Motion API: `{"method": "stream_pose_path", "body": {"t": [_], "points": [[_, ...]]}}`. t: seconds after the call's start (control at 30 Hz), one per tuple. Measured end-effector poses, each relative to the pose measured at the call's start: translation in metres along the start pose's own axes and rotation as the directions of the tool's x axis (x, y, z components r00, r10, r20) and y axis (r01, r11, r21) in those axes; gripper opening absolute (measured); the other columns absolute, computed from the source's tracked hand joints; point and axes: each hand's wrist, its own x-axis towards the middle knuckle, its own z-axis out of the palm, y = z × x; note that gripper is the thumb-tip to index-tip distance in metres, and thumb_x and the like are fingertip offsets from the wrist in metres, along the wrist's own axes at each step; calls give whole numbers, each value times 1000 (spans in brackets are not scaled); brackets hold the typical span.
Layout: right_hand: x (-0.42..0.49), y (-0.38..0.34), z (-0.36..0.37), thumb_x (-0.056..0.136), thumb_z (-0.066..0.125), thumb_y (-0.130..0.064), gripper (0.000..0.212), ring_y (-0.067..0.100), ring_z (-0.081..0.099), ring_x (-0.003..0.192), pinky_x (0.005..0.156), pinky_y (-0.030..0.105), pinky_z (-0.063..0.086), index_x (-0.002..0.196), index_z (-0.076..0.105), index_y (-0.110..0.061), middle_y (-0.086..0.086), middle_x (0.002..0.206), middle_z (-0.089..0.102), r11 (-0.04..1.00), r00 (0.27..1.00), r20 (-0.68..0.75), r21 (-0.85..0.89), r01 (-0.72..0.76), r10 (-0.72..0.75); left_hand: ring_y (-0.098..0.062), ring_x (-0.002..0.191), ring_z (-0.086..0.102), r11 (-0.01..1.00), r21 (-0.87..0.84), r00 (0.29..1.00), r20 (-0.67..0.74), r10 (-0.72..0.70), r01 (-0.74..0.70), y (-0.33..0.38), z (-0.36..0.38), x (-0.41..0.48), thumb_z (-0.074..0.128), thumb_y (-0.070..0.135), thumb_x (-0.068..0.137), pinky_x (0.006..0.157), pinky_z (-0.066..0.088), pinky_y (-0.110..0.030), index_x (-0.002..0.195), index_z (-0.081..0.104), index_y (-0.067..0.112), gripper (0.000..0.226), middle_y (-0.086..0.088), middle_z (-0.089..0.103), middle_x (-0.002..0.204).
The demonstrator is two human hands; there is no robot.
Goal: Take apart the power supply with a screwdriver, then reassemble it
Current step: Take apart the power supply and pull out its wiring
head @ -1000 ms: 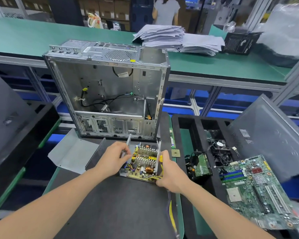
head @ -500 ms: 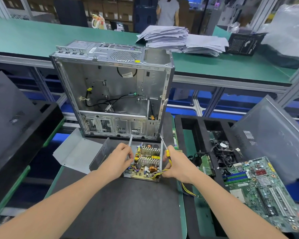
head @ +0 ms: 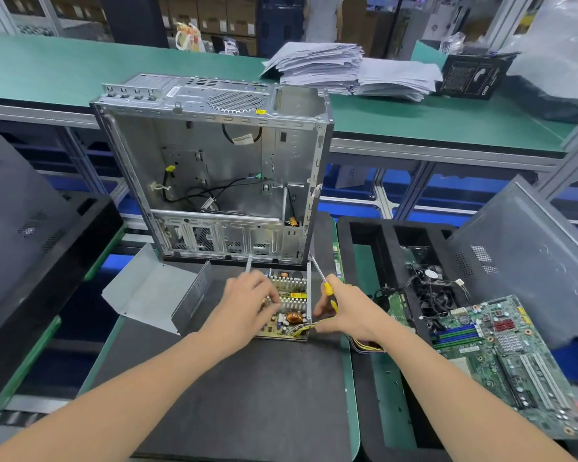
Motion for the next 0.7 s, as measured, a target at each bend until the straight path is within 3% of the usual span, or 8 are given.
{"method": "stream_pose_path", "body": {"t": [0.07, 0.13, 0.3, 0.43, 0.57, 0.7], "points": [[-3, 2, -4, 75, 93, -22, 55, 13, 70, 84, 84, 42, 59, 98, 43, -23, -7, 93, 77, 1000, 1000, 13, -5, 13, -13, -6, 96, 54, 996, -73, 992, 114, 60, -52, 15, 5, -2, 64, 34, 100, 90, 49, -34, 103, 65, 26, 8, 15, 56, 106], [-7, 4, -7, 76, 92, -21, 53, 11, 70, 84, 83, 39, 58, 97, 43, -23, -7, 93, 77, 1000, 1000, 5, 5, 14, -14, -4, 91, 55, 991, -91, 969, 217, 117, -99, 29, 16, -4, 63, 35, 100, 85, 52, -35, 103, 65, 27, 9, 16, 57, 101], [-28, 17, -24, 88, 80, -21, 33, 7, 67, 85, 83, 25, 53, 99, 51, -10, -14, 93, 76, 990, 990, -135, 141, -10, 29, -4, 90, 55, 962, -196, 914, 324, 244, -187, 67, 54, -10, 60, 35, 102, 81, 48, -26, 104, 65, 24, 13, 12, 63, 100], [-55, 42, -43, 92, 75, -20, 31, 2, 59, 73, 75, 24, 50, 94, 46, -12, 0, 94, 74, 977, 975, -191, 202, -73, 113, -15, 99, 59, 946, -230, 849, 428, 309, -229, 117, 102, 0, 56, 27, 104, 87, 52, -36, 108, 62, 20, 10, 4, 63, 108], [-93, 77, -49, 94, 73, -22, 26, 2, 57, 71, 72, 27, 46, 92, 48, -15, -2, 88, 72, 966, 956, -207, 195, -167, 207, -31, 111, 59, 936, -62, 758, 570, 318, -346, 167, 160, 18, 54, 13, 102, 93, 50, -44, 114, 67, 7, 19, -12, 60, 118], [-128, 109, -46, 96, 73, -25, 30, 23, 69, 85, 82, 47, 54, 93, 46, -13, 2, 88, 72, 932, 927, -229, 281, -230, 297, -40, 118, 62, 857, 213, 684, 702, 201, -470, 200, 212, 24, 61, 1, 96, 97, 47, -46, 119, 68, -1, 25, -20, 66, 124]]}}
